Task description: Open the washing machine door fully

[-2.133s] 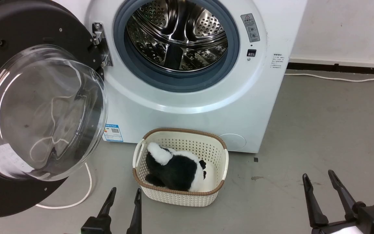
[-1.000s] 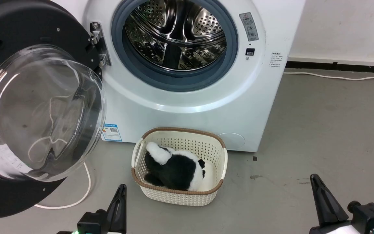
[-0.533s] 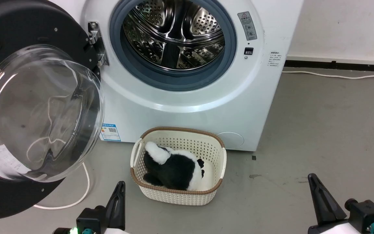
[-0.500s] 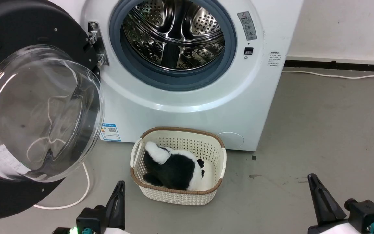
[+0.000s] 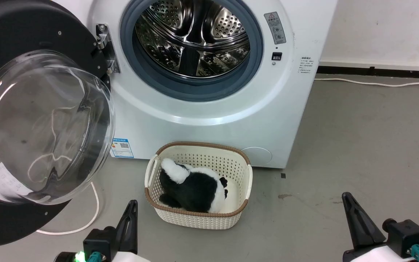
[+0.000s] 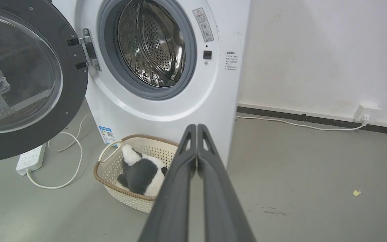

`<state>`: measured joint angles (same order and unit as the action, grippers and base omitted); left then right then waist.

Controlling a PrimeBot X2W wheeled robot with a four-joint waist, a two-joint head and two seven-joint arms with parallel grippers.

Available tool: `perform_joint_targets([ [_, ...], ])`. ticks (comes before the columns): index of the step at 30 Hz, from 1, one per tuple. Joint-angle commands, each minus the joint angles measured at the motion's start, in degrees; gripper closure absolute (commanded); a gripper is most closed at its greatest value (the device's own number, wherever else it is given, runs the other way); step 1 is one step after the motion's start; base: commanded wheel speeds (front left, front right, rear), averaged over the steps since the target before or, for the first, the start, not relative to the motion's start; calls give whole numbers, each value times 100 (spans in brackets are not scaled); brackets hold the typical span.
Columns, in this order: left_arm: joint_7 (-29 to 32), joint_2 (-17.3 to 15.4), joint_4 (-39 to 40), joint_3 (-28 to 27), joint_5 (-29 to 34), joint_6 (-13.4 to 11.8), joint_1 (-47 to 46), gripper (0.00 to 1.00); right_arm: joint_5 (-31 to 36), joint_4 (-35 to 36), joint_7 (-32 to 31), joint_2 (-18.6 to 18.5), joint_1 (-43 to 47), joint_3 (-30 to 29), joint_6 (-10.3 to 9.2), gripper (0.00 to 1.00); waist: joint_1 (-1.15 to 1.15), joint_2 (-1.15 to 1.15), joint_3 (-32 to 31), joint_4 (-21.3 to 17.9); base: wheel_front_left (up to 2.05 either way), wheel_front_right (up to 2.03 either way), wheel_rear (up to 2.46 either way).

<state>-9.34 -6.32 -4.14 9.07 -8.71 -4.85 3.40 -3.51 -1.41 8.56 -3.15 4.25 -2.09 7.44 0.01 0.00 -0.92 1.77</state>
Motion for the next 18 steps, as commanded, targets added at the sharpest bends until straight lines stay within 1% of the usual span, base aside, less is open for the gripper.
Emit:
perform_joint_targets([
  [1, 39, 21, 34, -46, 64, 34, -89, 100, 42, 35, -48, 10, -81, 15, 2, 100, 0, 0, 2, -4, 0, 0, 0],
  [18, 273, 106, 133, -271, 275, 152, -155, 100, 123, 63, -260, 15, -171, 66, 2, 100, -1, 0, 26, -50, 0, 0, 0],
])
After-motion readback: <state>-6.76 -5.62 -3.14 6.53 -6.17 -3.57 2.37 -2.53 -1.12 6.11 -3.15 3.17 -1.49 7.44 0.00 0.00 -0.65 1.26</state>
